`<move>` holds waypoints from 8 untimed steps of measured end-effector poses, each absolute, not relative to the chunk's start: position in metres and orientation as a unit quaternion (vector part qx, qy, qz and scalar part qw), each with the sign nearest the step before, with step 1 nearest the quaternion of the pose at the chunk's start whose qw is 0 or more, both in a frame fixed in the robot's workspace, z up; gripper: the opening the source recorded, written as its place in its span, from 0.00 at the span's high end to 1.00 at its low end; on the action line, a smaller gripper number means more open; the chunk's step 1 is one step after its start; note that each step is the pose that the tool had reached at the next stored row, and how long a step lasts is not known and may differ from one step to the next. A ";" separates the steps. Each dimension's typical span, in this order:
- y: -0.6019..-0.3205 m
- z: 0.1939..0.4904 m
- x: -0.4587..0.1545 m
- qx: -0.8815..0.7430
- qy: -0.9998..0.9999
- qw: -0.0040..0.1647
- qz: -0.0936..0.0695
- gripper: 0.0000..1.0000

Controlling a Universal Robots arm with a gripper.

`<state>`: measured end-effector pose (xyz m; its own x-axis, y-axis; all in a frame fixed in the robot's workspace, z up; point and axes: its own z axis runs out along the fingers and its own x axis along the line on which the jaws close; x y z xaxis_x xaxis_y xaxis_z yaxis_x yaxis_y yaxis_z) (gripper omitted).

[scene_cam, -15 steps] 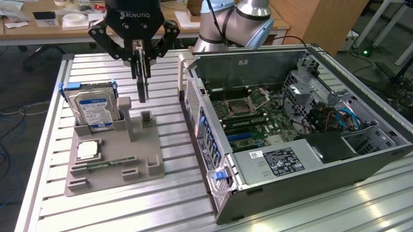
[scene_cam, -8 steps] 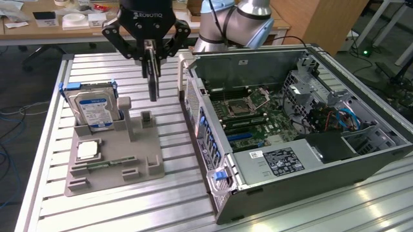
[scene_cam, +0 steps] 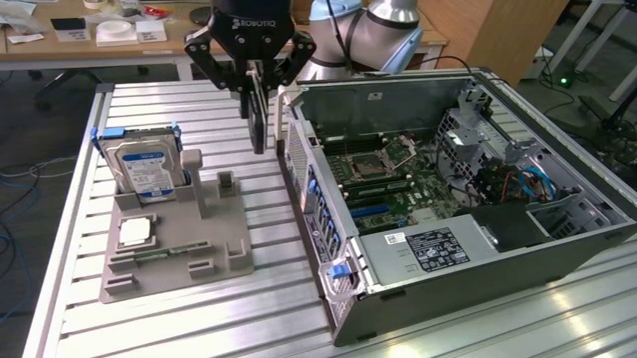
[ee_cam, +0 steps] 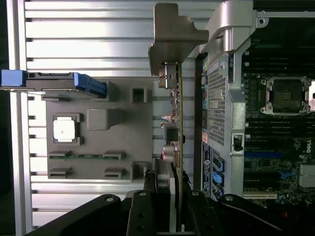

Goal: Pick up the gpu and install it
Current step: 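Pick up the gpu and move the gpu toward the slot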

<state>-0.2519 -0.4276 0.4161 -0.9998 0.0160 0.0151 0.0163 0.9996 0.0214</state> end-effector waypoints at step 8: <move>-0.428 0.416 -0.232 -0.008 -1.000 0.007 -0.011 0.72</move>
<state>-0.2325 -0.4276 0.4159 -0.9998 0.0159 0.0149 0.0163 0.9996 0.0215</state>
